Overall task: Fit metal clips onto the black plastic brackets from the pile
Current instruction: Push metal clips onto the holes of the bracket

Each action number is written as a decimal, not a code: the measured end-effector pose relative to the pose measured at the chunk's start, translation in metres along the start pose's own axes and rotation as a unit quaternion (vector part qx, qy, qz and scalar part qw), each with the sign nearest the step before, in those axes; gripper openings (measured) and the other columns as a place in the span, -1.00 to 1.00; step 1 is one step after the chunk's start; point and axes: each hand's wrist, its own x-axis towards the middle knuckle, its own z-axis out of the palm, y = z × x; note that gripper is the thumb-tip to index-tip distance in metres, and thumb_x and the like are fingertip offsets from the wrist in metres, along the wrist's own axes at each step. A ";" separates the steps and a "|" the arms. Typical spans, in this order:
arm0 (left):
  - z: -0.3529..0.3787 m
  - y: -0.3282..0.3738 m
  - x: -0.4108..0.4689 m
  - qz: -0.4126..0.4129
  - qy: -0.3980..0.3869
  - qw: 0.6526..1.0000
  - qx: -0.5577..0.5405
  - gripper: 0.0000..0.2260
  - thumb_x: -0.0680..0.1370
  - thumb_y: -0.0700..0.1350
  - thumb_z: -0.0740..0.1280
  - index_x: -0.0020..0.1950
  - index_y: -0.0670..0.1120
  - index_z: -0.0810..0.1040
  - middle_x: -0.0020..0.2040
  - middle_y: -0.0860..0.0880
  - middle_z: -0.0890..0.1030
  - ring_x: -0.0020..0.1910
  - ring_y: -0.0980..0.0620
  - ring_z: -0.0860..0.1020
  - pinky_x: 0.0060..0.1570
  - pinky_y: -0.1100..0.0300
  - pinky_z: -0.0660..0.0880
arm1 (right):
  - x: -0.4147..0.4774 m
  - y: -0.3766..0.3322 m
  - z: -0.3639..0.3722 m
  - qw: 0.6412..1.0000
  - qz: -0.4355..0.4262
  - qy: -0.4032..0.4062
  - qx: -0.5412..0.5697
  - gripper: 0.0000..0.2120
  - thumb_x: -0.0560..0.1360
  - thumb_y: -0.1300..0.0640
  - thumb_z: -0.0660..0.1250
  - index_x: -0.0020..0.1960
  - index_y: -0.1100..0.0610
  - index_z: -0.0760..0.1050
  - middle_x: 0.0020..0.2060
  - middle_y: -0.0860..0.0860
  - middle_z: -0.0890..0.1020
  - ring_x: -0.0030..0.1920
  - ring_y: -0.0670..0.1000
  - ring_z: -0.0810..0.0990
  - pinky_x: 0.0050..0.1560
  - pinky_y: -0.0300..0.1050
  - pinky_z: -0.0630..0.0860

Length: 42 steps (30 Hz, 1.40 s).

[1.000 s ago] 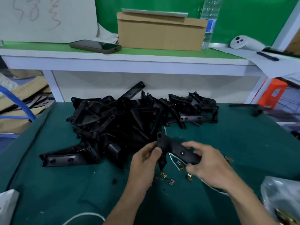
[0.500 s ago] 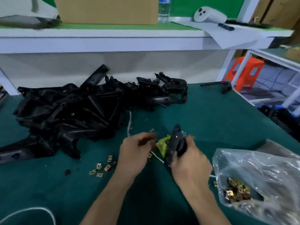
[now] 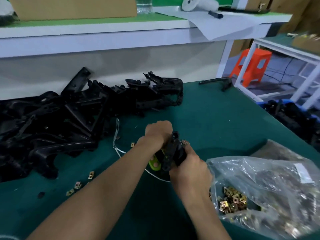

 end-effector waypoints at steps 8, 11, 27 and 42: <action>0.007 -0.011 -0.013 0.042 0.004 0.999 0.007 -0.81 0.55 -0.12 0.25 0.00 -0.01 0.66 -0.01 -0.01 0.66 -0.01 -0.10 0.61 0.08 -0.01 0.55 | -0.001 0.000 0.002 1.000 -0.006 -0.007 0.007 -0.80 0.43 -0.11 0.33 -0.02 -0.11 0.37 -0.30 -0.05 0.64 -0.21 0.17 0.63 -0.28 -0.06 0.35; 0.006 -0.010 -0.013 0.044 -0.005 0.998 -0.034 -0.81 0.50 -0.16 0.29 -0.02 -0.07 0.70 -0.01 -0.03 0.69 -0.02 -0.10 0.62 0.09 -0.03 0.57 | -0.002 -0.001 0.003 1.000 -0.012 -0.015 0.000 -0.79 0.43 -0.09 0.33 0.01 -0.09 0.40 -0.29 -0.04 0.64 -0.20 0.17 0.64 -0.29 -0.06 0.37; 0.045 -0.124 -0.145 -0.094 0.276 0.900 -0.325 -0.76 0.49 -0.17 0.42 -0.28 0.17 0.59 -0.33 0.27 0.63 -0.29 0.28 0.58 -0.35 0.45 0.43 | -0.042 -0.038 0.016 0.986 -0.139 -0.084 -0.021 -0.70 0.46 -0.20 0.35 0.11 -0.09 0.47 -0.18 0.00 0.69 -0.12 0.18 0.65 -0.23 -0.05 0.37; 0.065 -0.130 -0.164 0.127 0.274 0.864 -0.402 -0.68 0.45 -0.31 0.22 -0.08 0.15 0.47 -0.24 0.30 0.62 -0.28 0.33 0.58 -0.31 0.55 0.38 | -0.063 -0.056 0.027 0.965 -0.232 -0.122 0.010 -0.64 0.32 0.13 0.35 0.08 -0.15 0.44 -0.26 -0.15 0.56 -0.25 0.02 0.54 -0.32 -0.05 0.49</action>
